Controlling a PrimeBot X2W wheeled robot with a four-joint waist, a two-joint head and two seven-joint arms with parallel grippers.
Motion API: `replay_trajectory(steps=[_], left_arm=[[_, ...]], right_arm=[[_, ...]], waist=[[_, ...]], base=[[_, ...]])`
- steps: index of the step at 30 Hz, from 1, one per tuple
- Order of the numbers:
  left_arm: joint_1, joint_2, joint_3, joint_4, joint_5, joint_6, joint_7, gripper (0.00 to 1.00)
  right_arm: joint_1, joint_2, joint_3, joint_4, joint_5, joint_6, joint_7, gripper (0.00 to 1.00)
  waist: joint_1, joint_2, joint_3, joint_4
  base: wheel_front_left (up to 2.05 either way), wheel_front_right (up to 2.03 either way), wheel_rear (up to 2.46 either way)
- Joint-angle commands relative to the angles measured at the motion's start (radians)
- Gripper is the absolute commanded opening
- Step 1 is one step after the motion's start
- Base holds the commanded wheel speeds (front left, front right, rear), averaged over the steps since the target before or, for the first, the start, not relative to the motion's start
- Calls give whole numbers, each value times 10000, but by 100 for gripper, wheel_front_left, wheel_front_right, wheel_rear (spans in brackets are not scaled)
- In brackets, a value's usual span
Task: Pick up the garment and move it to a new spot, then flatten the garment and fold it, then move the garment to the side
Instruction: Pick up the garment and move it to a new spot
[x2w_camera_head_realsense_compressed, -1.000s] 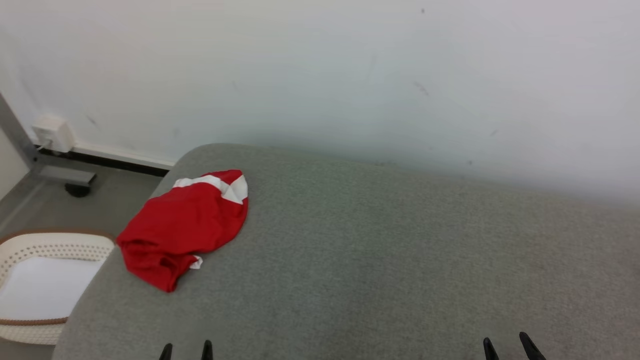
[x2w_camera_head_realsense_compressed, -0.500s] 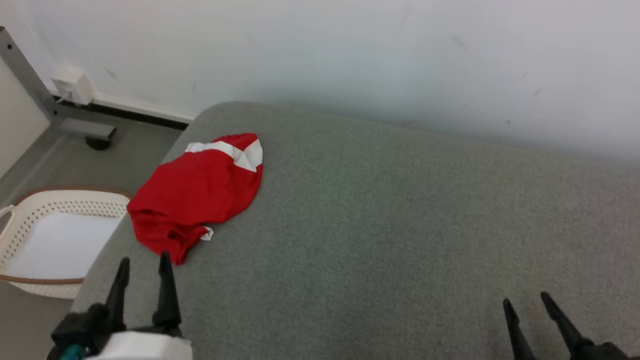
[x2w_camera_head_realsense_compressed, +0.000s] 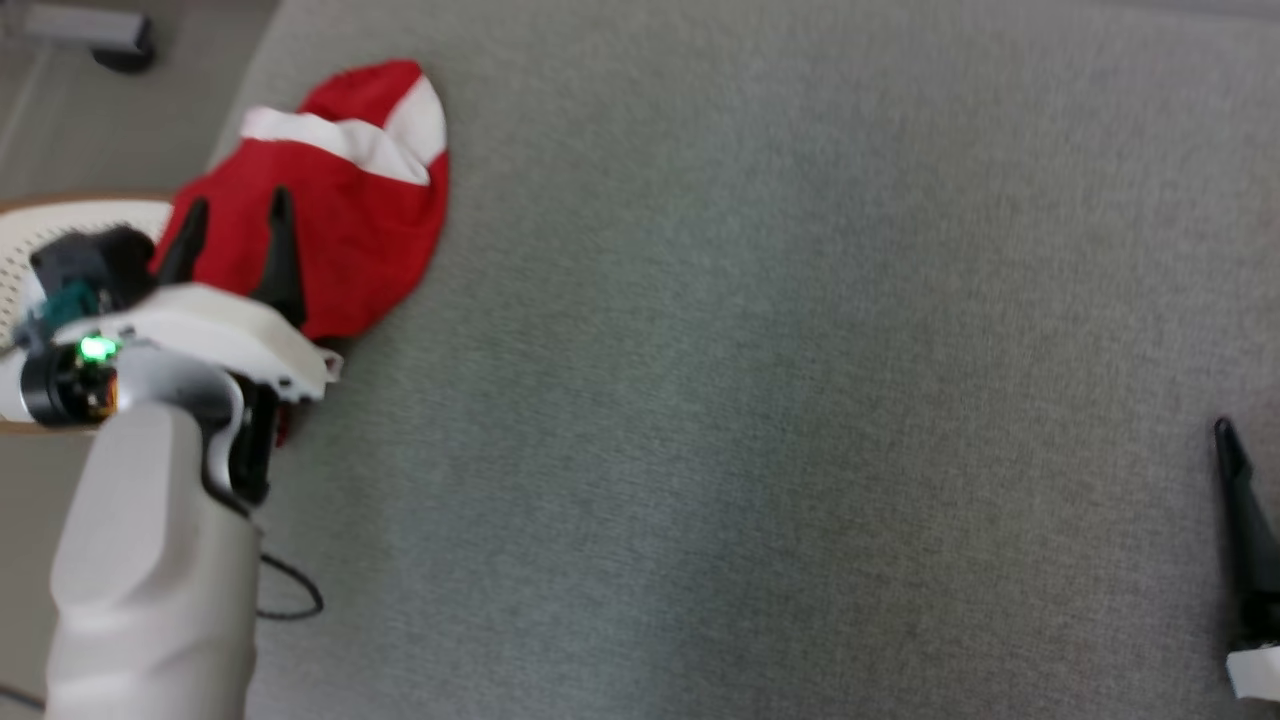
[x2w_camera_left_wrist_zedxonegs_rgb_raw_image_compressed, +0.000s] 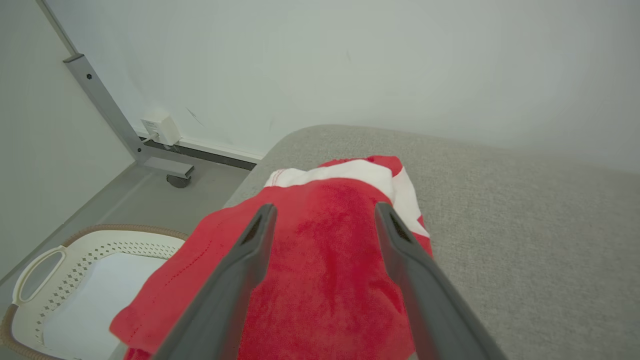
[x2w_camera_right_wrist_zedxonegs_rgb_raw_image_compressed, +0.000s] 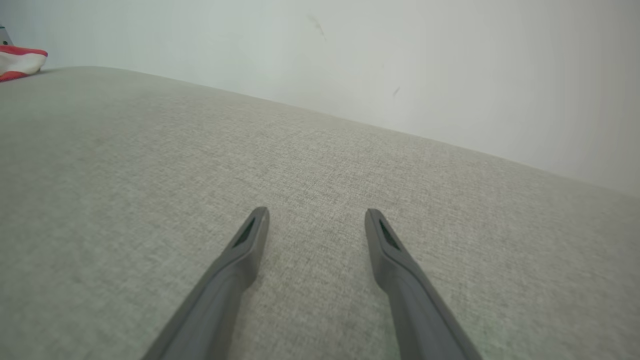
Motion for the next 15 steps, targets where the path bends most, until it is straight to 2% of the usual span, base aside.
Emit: replay_trajectory(steps=[1,6,12,13,14,15], left_arm=[[-678,83,-33,545,-105,-101,176,100],[-1970,195,-145,2007,-211,-262,609,100],[-2683,286,-320,3572,-19,177,1328,100],[-2720,260,-301,3886,-86,220,1508,13],[-2760,261,-327,4084,-66,257,1542,0],[-2810,297,-359,4225,-27,287,1474,0]], right_arm=[[-266,-238,-104,-11,97,-35,31,100],[-260,-544,-171,-167,179,-55,109,100],[-174,-559,-251,-199,233,-74,167,100],[-136,-515,-248,-219,232,-74,167,100],[-96,-454,-259,-220,249,-74,166,100],[-66,-403,-236,-193,248,-74,166,100]], waist=[[-4,0,1279,-104],[-4,0,1850,-327],[-4,0,2013,-583],[-4,0,1978,-630],[-4,0,1922,-674],[-4,0,1839,-709]], base=[[0,0,0],[0,0,0],[0,0,0],[0,0,0],[0,0,0],[0,0,0]])
